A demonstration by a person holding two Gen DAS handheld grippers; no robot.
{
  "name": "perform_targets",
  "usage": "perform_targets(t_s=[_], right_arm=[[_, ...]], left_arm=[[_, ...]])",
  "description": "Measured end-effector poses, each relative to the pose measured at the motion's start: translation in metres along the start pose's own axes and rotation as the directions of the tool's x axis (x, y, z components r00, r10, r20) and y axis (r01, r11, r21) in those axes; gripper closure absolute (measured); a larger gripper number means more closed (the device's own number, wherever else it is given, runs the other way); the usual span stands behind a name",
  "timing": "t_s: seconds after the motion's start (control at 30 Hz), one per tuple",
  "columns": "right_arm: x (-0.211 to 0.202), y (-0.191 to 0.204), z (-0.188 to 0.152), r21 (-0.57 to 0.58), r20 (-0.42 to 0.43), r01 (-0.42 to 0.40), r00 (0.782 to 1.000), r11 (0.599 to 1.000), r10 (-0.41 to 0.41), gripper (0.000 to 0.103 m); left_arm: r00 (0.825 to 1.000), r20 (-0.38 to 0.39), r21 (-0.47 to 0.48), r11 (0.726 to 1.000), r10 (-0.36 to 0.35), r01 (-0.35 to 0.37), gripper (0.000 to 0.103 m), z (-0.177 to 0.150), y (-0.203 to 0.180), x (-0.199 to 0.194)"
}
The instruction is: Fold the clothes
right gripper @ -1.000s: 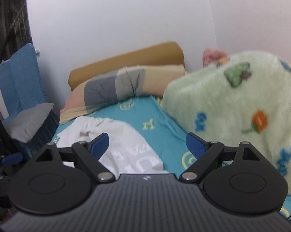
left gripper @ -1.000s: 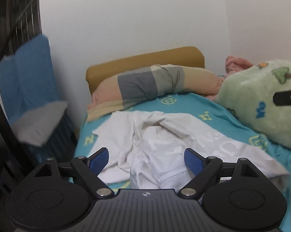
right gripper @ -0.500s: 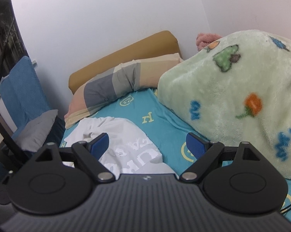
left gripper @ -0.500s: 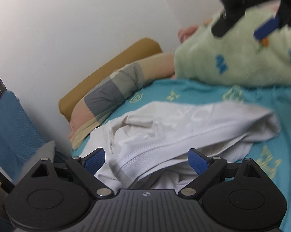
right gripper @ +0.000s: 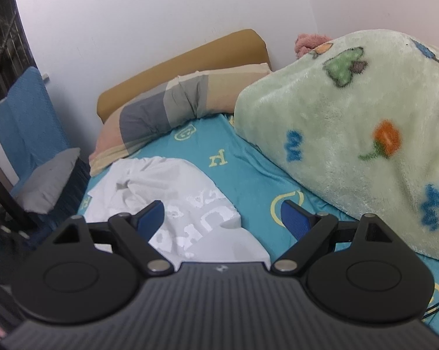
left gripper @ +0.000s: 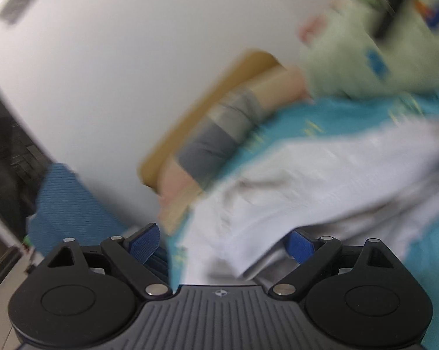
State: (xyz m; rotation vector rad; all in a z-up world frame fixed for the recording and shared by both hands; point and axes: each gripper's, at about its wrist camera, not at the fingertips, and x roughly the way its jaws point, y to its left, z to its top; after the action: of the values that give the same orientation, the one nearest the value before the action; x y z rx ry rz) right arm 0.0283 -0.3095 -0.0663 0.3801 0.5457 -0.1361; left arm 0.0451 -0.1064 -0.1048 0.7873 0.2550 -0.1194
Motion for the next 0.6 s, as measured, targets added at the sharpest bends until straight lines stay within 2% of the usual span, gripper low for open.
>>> perform_targets(t_s=[0.1, 0.2, 0.27, 0.37, 0.5, 0.6], right_arm=[[0.002, 0.008, -0.004, -0.037, -0.006, -0.019, 1.0, 0.999, 0.019, 0.015], [0.001, 0.028, -0.012, -0.099, -0.021, -0.096, 0.995, 0.99, 0.094, 0.015], [0.001, 0.048, -0.02, -0.178, -0.032, -0.142, 0.99, 0.974, 0.138, 0.015], [0.007, 0.076, -0.034, -0.306, -0.058, -0.165, 0.986, 0.938, 0.154, 0.015], [0.031, 0.092, -0.048, -0.389, -0.113, -0.116, 0.991, 0.914, 0.077, 0.015], [0.053, 0.091, -0.057, -0.41, -0.157, -0.069, 0.988, 0.909, 0.005, 0.015]], left_arm=[[0.995, 0.052, -0.15, 0.986, 0.082, -0.073, 0.009, 0.009, 0.029, -0.011], [0.997, 0.025, -0.202, 0.977, 0.073, -0.066, 0.009, 0.008, 0.042, -0.012], [0.998, 0.008, -0.236, 0.97, 0.066, -0.062, 0.009, 0.007, 0.05, -0.012], [0.998, -0.018, -0.287, 0.956, 0.054, -0.057, 0.009, 0.006, 0.062, -0.013], [0.998, -0.05, -0.349, 0.936, 0.033, -0.049, 0.009, 0.004, 0.077, -0.014], [0.998, -0.059, -0.348, 0.937, -0.016, -0.006, 0.009, 0.001, 0.074, -0.016]])
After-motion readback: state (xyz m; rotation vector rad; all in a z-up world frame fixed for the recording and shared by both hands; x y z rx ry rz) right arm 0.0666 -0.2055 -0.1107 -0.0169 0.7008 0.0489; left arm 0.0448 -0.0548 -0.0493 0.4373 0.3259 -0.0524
